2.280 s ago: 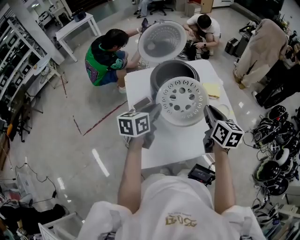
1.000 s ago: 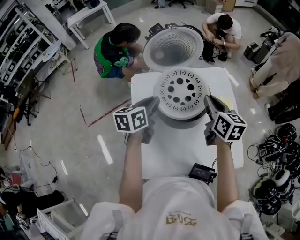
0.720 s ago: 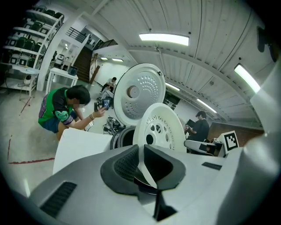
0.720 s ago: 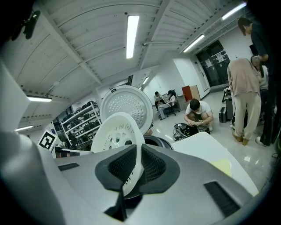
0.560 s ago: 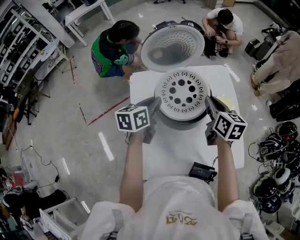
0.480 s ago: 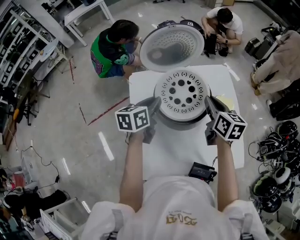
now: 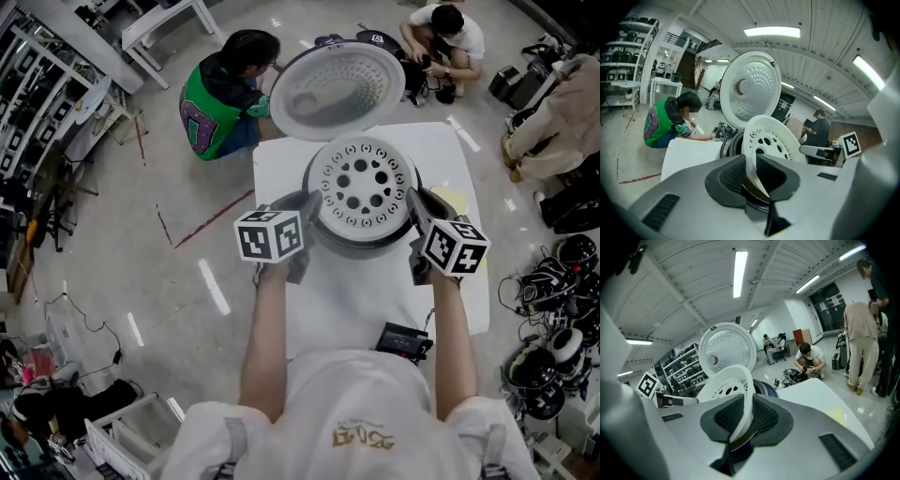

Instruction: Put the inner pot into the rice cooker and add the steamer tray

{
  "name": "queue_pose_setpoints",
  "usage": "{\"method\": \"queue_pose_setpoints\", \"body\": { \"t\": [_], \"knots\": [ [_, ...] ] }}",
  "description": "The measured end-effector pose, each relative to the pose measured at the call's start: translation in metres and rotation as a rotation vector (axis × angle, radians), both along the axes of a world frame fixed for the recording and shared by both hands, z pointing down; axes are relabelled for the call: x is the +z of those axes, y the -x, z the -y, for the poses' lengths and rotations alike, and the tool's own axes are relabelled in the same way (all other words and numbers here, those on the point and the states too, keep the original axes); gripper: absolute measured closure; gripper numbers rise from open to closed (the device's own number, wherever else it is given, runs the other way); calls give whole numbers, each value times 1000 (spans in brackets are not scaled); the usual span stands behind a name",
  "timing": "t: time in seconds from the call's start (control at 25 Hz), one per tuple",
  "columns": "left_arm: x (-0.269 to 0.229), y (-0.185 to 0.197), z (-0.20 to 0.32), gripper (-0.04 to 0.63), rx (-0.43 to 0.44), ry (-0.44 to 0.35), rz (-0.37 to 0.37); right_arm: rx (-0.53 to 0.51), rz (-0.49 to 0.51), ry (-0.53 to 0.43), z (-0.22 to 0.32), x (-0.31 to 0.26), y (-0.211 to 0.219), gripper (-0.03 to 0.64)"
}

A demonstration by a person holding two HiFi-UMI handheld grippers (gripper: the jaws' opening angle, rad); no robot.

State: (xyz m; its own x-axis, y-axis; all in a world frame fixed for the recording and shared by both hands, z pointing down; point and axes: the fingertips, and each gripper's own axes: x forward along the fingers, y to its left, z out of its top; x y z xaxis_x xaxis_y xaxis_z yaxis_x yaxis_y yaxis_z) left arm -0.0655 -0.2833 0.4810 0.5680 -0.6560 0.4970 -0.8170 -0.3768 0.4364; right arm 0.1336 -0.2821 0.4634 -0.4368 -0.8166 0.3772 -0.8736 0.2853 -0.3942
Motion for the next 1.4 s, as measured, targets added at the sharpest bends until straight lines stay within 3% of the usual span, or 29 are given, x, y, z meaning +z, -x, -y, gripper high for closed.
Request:
{"method": "queue_pose_setpoints", "body": {
  "t": [0.4,0.6,0.88,1.16,1.4],
  "knots": [
    [14,-2,4,473,16,-24,100,-25,-75,10,10,17,2,535],
    [13,-1,10,469,9,-39,97,-30,-106,10,15,20,4,532],
    [13,-1,14,456,24,-72,175,-31,-130,2,18,17,5,531],
    [15,-6,14,407,42,-118,267,-21,-192,-6,18,17,5,528],
    [15,-7,17,367,32,-126,301,-10,-242,-6,18,15,5,526]
  ]
}}
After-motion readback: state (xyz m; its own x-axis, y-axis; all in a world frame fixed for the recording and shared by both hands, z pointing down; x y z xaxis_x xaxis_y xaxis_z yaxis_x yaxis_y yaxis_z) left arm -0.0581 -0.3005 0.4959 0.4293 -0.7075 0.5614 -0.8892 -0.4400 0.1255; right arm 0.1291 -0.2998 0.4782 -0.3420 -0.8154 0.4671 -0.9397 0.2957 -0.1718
